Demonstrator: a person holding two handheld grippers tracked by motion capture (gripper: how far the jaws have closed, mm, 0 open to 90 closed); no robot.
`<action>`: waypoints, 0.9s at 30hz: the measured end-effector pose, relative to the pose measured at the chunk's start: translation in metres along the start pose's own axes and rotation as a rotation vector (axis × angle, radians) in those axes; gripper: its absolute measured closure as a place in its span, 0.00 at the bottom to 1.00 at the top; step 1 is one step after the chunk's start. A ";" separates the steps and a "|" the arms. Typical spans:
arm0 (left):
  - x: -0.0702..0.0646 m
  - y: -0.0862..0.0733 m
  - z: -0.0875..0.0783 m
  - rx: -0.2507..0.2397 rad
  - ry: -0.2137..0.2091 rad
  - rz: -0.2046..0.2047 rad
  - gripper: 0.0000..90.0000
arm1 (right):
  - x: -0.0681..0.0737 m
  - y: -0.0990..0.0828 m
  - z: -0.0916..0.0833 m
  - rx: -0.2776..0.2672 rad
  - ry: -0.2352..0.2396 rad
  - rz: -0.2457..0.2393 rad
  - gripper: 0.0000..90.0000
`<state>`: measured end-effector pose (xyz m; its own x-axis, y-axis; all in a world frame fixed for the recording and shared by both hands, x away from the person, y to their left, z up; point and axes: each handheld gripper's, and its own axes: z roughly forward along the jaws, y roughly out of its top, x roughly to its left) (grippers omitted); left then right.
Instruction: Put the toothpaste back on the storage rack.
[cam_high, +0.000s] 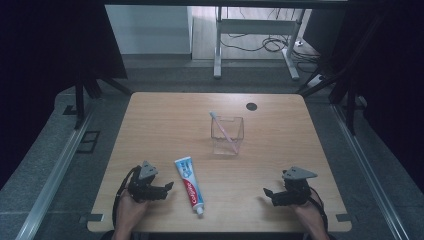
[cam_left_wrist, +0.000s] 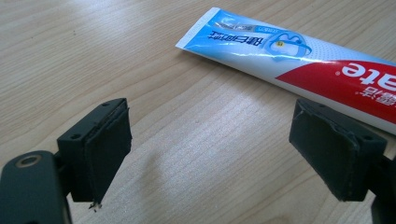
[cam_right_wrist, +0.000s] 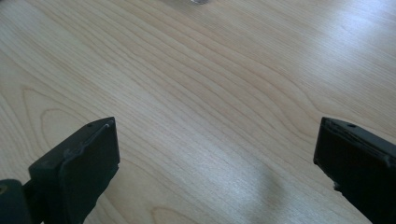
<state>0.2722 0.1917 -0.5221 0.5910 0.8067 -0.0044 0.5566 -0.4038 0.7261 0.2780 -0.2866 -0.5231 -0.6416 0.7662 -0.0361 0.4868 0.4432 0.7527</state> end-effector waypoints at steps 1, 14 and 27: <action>0.000 0.000 0.000 0.002 0.000 -0.001 0.15 | -0.001 -0.001 0.000 -0.001 -0.003 0.001 0.01; -0.009 0.011 -0.006 0.021 -0.034 0.014 0.16 | -0.004 -0.005 0.000 -0.005 -0.027 -0.005 0.02; -0.026 0.028 -0.004 0.042 -0.096 0.044 0.25 | -0.006 -0.006 0.000 -0.004 -0.038 -0.001 0.03</action>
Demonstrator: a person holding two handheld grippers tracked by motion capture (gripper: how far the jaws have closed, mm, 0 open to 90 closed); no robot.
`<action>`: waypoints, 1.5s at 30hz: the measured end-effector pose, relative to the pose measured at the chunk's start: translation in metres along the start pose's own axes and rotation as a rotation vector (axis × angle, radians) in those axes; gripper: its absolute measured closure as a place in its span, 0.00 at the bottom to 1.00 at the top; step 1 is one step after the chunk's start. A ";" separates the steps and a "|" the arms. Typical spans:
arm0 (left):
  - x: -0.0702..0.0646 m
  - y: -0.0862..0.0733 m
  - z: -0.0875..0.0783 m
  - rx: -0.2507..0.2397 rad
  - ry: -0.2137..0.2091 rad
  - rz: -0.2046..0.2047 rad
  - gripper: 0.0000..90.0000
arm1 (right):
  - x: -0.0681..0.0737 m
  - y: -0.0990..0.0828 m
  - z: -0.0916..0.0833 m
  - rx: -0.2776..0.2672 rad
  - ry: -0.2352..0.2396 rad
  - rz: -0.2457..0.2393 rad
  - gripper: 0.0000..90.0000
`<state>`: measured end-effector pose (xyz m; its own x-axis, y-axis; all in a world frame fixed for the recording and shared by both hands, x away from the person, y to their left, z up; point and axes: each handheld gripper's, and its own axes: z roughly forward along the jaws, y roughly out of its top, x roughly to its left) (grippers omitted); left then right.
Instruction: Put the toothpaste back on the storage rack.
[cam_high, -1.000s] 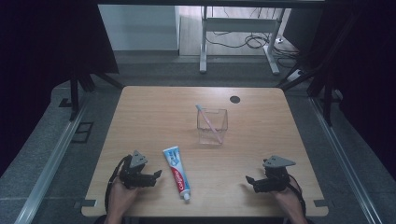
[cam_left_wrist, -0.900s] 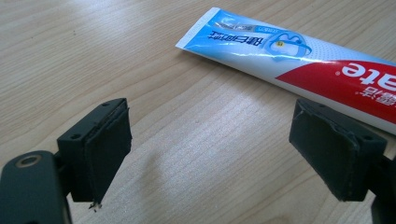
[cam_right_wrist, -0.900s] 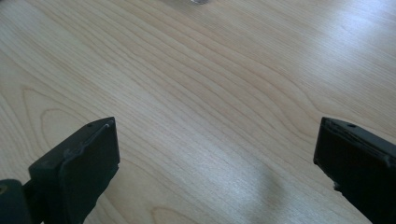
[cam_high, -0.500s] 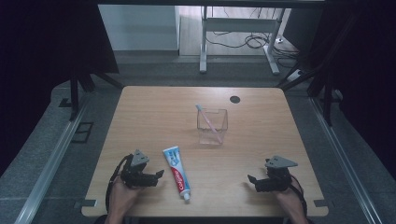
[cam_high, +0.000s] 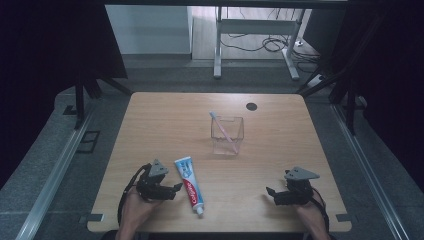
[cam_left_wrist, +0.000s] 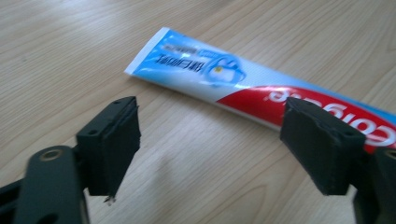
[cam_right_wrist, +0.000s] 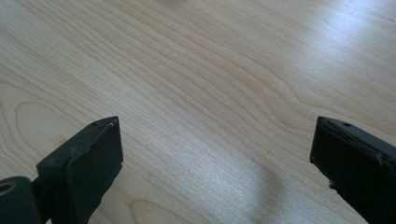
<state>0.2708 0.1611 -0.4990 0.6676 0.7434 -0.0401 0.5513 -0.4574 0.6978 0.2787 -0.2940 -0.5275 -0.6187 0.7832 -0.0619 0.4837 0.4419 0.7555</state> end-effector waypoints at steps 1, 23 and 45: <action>-0.001 0.002 0.001 0.000 -0.012 0.000 0.26 | 0.000 0.000 0.000 0.000 -0.001 0.000 0.04; -0.051 0.036 0.038 0.098 -0.161 0.089 0.85 | 0.000 0.000 0.000 0.004 -0.003 -0.005 0.06; -0.058 0.027 0.037 0.172 -0.201 0.115 0.98 | 0.001 0.000 0.000 0.009 -0.005 -0.014 0.08</action>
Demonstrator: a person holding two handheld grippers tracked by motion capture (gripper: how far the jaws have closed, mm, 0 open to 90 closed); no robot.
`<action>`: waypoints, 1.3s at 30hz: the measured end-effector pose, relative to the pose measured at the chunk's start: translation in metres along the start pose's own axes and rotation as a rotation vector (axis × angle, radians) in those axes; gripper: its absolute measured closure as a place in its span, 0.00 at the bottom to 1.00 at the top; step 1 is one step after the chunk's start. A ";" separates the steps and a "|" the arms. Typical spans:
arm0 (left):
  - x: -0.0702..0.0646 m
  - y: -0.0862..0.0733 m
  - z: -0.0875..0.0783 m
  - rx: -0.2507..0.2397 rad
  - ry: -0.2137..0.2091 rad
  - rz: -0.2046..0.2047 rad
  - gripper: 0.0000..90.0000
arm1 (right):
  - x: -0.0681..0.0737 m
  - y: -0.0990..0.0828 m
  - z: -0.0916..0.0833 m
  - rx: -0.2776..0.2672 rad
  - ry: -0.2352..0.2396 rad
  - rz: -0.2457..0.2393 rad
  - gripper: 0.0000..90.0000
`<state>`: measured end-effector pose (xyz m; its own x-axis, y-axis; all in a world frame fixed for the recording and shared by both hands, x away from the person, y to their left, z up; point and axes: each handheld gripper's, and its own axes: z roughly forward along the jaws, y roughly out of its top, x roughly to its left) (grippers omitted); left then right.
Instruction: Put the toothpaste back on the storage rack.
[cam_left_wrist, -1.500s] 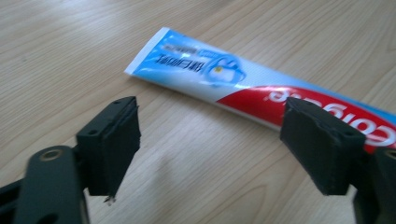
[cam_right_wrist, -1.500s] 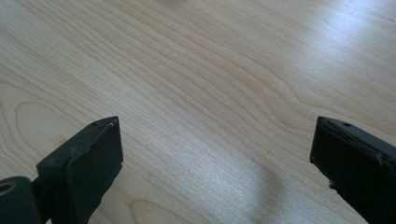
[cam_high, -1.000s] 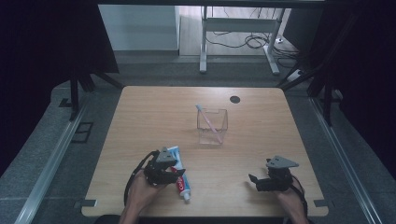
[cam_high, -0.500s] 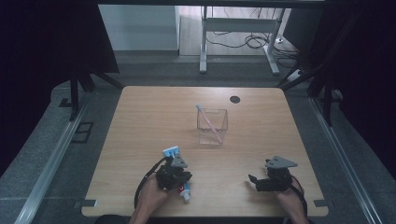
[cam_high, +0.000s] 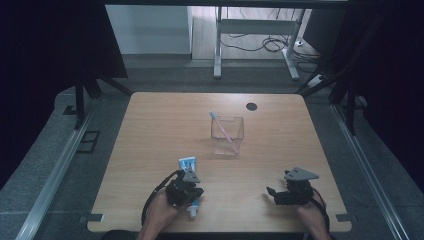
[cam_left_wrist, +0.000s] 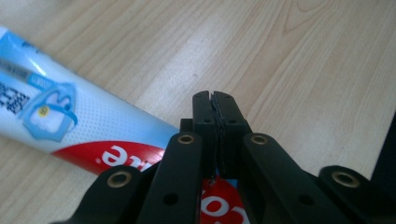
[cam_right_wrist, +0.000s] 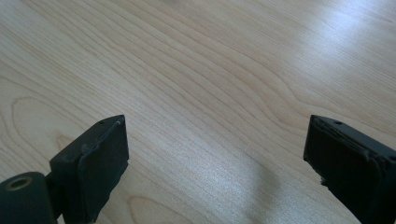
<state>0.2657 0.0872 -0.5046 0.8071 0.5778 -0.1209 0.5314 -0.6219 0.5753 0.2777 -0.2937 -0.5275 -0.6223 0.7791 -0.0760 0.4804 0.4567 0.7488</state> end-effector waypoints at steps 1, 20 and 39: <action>0.000 -0.001 0.000 0.000 0.000 -0.001 0.98 | 0.000 0.000 0.000 0.001 0.000 -0.003 0.08; 0.009 -0.016 -0.009 0.068 0.055 -0.001 0.99 | 0.001 0.000 0.002 0.007 0.007 -0.016 0.09; 0.019 -0.012 -0.030 0.037 0.083 -0.027 0.92 | 0.003 0.000 0.002 0.009 0.008 -0.021 0.10</action>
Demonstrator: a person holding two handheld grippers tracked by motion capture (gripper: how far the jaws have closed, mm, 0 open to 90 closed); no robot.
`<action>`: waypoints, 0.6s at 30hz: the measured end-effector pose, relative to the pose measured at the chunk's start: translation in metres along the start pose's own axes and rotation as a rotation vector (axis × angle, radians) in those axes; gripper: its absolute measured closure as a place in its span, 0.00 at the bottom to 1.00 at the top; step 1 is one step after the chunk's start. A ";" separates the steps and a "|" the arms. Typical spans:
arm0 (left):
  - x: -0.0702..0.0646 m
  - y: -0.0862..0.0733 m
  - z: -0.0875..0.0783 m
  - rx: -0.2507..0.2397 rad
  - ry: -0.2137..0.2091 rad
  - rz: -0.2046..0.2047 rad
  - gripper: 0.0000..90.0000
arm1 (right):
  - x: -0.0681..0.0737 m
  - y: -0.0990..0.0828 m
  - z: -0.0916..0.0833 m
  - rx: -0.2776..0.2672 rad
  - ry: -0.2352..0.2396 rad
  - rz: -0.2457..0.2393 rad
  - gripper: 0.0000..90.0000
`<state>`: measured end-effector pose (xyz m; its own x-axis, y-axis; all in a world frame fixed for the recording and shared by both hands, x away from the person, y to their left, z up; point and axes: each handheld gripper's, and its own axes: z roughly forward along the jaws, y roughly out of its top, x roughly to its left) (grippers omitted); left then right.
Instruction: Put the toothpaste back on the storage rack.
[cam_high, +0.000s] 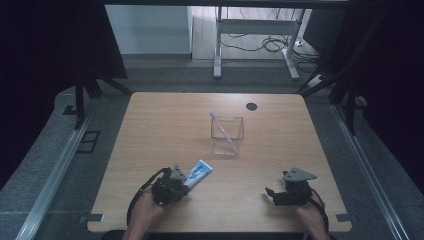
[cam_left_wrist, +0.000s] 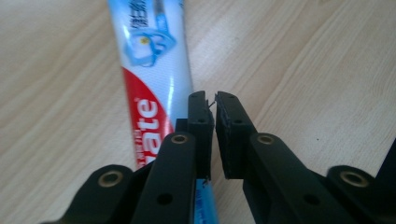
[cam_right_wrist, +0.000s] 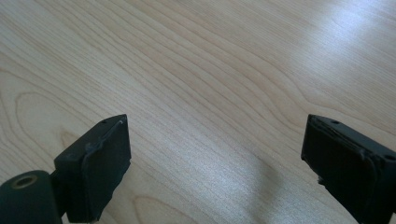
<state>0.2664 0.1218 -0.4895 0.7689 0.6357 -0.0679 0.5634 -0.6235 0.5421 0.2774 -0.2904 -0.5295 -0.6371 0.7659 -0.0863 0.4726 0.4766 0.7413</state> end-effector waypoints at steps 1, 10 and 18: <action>0.001 0.001 -0.002 0.002 0.010 -0.002 0.90 | 0.000 0.000 0.000 0.000 0.001 0.000 0.10; 0.012 0.011 -0.002 0.055 0.065 -0.040 0.69 | 0.000 0.000 0.000 0.002 0.002 -0.002 0.10; 0.017 0.022 0.012 0.102 0.062 -0.075 0.57 | 0.000 0.000 0.001 0.005 0.006 0.000 0.10</action>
<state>0.2958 0.1135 -0.4891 0.7051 0.7072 -0.0519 0.6488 -0.6139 0.4496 0.2779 -0.2906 -0.5300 -0.6409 0.7632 -0.0827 0.4754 0.4792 0.7378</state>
